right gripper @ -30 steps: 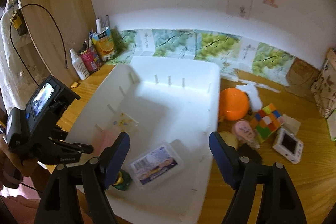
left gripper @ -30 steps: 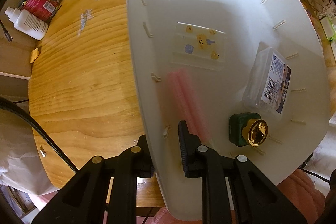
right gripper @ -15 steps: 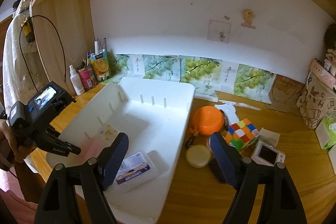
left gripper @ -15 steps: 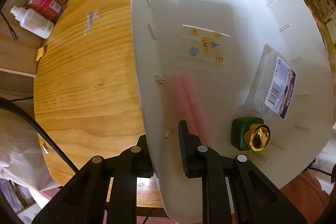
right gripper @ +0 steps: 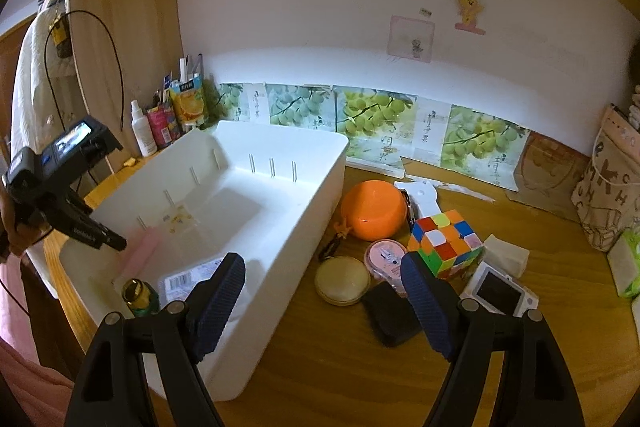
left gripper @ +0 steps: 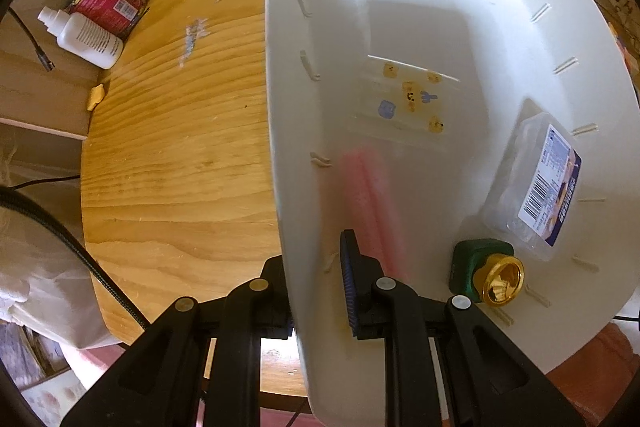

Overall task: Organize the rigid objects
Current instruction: 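Move the right tool to the black plug adapter and grasp it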

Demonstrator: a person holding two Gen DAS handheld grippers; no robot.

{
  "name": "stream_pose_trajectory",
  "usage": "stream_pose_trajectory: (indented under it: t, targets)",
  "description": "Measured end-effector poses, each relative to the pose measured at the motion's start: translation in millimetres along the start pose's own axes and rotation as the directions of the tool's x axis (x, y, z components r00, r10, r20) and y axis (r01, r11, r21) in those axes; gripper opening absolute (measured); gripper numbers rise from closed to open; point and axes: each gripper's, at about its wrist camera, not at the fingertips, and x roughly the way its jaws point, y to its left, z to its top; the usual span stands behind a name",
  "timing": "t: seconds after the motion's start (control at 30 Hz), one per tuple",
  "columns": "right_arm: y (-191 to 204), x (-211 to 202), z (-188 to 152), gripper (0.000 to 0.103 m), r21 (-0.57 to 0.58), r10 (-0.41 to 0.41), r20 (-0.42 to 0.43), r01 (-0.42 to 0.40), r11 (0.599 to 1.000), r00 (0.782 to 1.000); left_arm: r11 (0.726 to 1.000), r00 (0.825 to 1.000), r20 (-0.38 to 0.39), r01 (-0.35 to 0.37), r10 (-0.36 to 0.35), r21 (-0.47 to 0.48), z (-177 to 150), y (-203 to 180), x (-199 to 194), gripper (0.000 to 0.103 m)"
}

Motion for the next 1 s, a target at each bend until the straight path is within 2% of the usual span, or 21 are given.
stream_pose_trajectory:
  t: [0.23,0.47,1.0]
  targets:
    - [-20.1,23.8,-8.8,0.081,-0.028,0.008,-0.074,-0.01,1.0,0.997,0.999,0.999,-0.018,-0.027,0.027,-0.03,5.1,-4.8,2.8,0.02]
    - [-36.5,52.5,-26.0,0.081,-0.038,0.012,-0.179,-0.019,0.999,0.984,0.997,0.999,-0.04,-0.039,0.036,-0.073,15.3,3.8,9.6,0.02]
    - [-65.8,91.8,-40.1,0.081,-0.004,0.013,-0.269,-0.014,1.0,0.963,0.992,0.994,-0.093,-0.063,0.053,-0.11,21.7,9.6,29.5,0.02]
